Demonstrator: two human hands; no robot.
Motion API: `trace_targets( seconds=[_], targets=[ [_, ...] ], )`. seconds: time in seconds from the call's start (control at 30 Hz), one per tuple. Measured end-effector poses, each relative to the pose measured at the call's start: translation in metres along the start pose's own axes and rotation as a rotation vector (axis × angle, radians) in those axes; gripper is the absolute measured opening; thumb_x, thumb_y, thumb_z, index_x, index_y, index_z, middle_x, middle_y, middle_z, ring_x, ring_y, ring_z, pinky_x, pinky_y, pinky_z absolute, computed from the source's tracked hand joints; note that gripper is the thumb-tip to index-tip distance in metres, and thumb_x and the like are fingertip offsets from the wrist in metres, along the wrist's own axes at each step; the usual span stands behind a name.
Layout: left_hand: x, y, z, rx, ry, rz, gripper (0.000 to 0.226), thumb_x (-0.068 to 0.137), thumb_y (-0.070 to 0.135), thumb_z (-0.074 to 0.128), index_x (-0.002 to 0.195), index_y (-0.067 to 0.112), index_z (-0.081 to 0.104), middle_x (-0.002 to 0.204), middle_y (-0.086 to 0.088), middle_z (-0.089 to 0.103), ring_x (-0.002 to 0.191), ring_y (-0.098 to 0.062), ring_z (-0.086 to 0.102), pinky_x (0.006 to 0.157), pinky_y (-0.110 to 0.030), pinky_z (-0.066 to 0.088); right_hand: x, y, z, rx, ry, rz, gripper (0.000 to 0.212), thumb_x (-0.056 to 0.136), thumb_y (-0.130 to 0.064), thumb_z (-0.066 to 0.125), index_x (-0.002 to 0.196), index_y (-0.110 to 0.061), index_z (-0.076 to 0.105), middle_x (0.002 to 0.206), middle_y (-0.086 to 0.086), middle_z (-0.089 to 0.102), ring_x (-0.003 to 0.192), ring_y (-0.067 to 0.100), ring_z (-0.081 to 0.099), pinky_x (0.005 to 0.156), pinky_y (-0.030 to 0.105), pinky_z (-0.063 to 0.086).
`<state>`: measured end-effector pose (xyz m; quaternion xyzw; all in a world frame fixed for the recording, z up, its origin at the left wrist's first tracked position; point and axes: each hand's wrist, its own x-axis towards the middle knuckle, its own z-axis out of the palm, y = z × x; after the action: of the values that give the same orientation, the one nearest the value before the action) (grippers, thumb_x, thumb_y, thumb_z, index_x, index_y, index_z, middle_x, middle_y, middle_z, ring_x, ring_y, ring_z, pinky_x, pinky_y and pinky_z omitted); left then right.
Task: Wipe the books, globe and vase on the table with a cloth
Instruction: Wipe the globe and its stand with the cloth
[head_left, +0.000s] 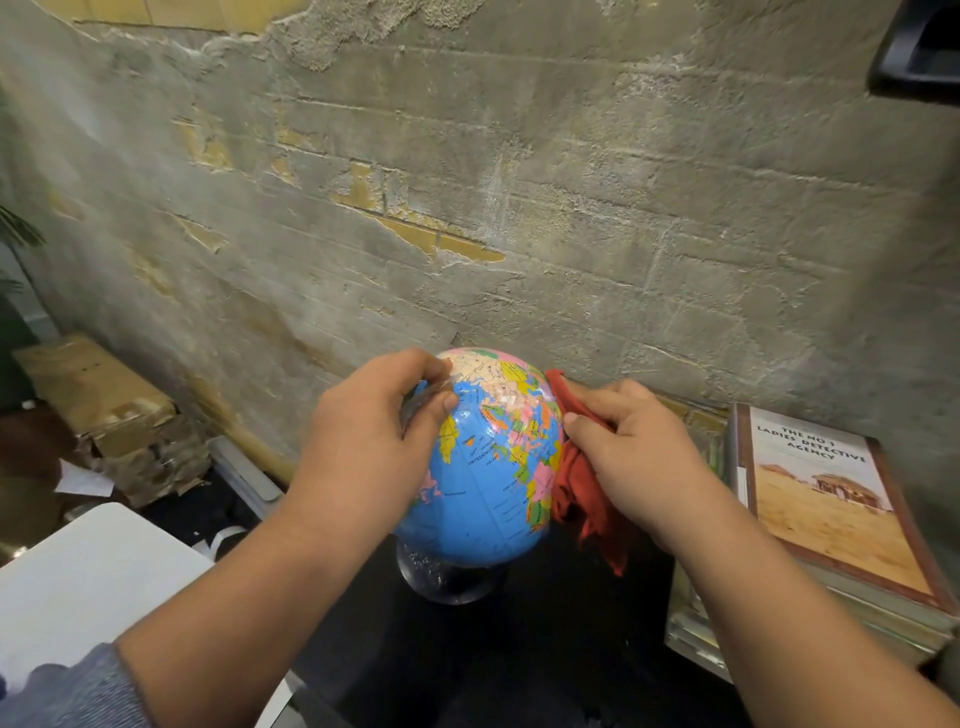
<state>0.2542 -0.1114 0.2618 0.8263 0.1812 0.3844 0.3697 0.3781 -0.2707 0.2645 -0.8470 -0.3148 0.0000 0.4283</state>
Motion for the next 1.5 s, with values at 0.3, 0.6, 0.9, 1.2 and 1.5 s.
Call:
trace_targets(
  seconds=[0.3,0.6,0.9,1.2,1.5],
  targets=[
    [-0.002,0.003,-0.001,0.094,0.019,0.027,0.013,0.083,0.023,0.069,0.096,0.027,0.067,0.093,0.015,0.065,0.091,-0.005,0.059,0.083,-0.024,0.046,-0.017,-0.028,0.009,-0.047,0.069,-0.159,0.034,0.091,-0.026,0.057,0.122,-0.037,0.063,0.092,-0.009,0.044,0.090,0.014,0.056,0.081,0.014,0.042],
    [-0.004,0.004,-0.002,0.091,0.040,0.028,0.014,0.083,0.026,0.069,0.094,0.031,0.062,0.091,0.011,0.065,0.092,-0.011,0.060,0.084,-0.039,0.050,-0.012,-0.027,0.001,-0.455,0.077,-0.132,0.040,0.093,-0.033,0.046,0.132,-0.044,0.053,0.104,-0.004,0.043,0.096,0.023,0.056,0.084,0.035,0.049],
    [-0.003,0.001,-0.002,0.065,0.003,0.028,0.011,0.084,0.024,0.067,0.094,0.028,0.065,0.093,0.011,0.065,0.092,-0.011,0.062,0.084,-0.039,0.051,-0.026,-0.040,0.008,-0.426,-0.011,-0.298,0.042,0.094,-0.033,0.046,0.133,-0.049,0.049,0.116,-0.011,0.044,0.098,0.019,0.055,0.081,0.033,0.050],
    [-0.002,-0.003,-0.001,0.008,-0.047,0.048,0.011,0.079,0.032,0.060,0.088,0.027,0.057,0.100,0.013,0.068,0.100,-0.009,0.063,0.088,-0.039,0.053,-0.025,-0.045,0.002,-0.467,-0.108,-0.401,0.043,0.092,-0.033,0.053,0.133,-0.046,0.050,0.121,-0.011,0.042,0.102,0.016,0.053,0.087,0.030,0.047],
    [-0.002,-0.002,-0.001,-0.123,-0.112,0.027,0.019,0.086,0.008,0.060,0.077,0.021,0.051,0.106,0.020,0.068,0.101,0.004,0.062,0.078,-0.035,0.056,-0.006,0.021,0.006,0.250,-0.010,0.224,0.029,0.090,-0.011,0.059,0.095,-0.034,0.074,0.097,-0.002,0.069,0.102,0.019,0.063,0.098,0.028,0.046]
  ],
)
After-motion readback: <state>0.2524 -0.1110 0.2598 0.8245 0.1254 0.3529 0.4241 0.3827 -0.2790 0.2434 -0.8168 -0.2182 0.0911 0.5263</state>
